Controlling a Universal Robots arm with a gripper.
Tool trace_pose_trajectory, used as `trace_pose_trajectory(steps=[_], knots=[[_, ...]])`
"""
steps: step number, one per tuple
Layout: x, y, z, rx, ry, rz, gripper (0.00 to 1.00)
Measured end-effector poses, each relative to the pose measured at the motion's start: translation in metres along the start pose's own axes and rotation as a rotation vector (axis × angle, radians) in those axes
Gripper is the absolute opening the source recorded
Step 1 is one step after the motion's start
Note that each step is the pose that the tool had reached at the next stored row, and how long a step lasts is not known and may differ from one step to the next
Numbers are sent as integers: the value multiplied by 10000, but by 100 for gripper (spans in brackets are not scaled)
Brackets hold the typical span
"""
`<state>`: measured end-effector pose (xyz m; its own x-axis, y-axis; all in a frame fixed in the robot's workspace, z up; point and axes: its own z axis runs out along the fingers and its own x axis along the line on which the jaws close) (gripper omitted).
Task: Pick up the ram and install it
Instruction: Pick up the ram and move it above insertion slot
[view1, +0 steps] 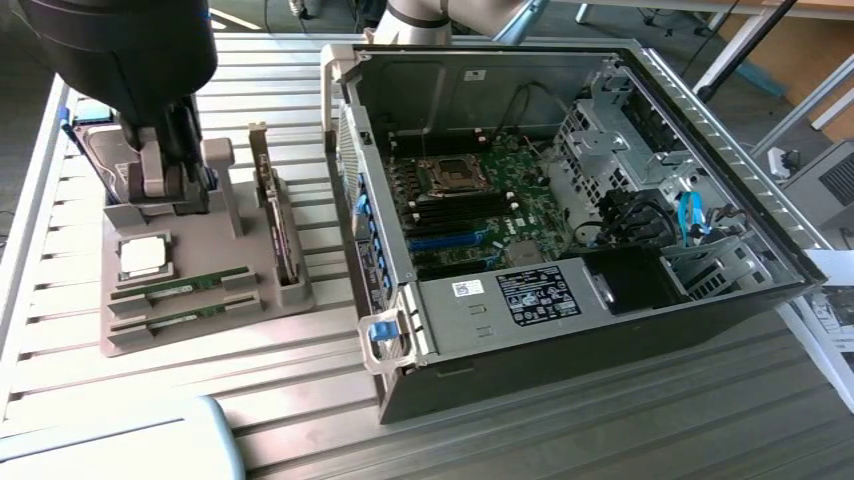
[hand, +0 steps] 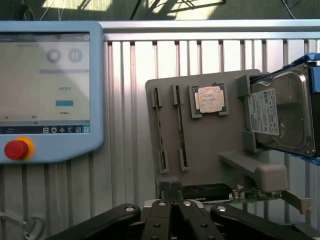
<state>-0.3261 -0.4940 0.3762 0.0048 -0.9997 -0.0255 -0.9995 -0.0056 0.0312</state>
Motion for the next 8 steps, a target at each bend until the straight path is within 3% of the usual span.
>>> trace_pose_trajectory(steps=[3,8], knots=[[0,0,6,-14,16,-486,13],[0,0,7,-13,16,-508,14]])
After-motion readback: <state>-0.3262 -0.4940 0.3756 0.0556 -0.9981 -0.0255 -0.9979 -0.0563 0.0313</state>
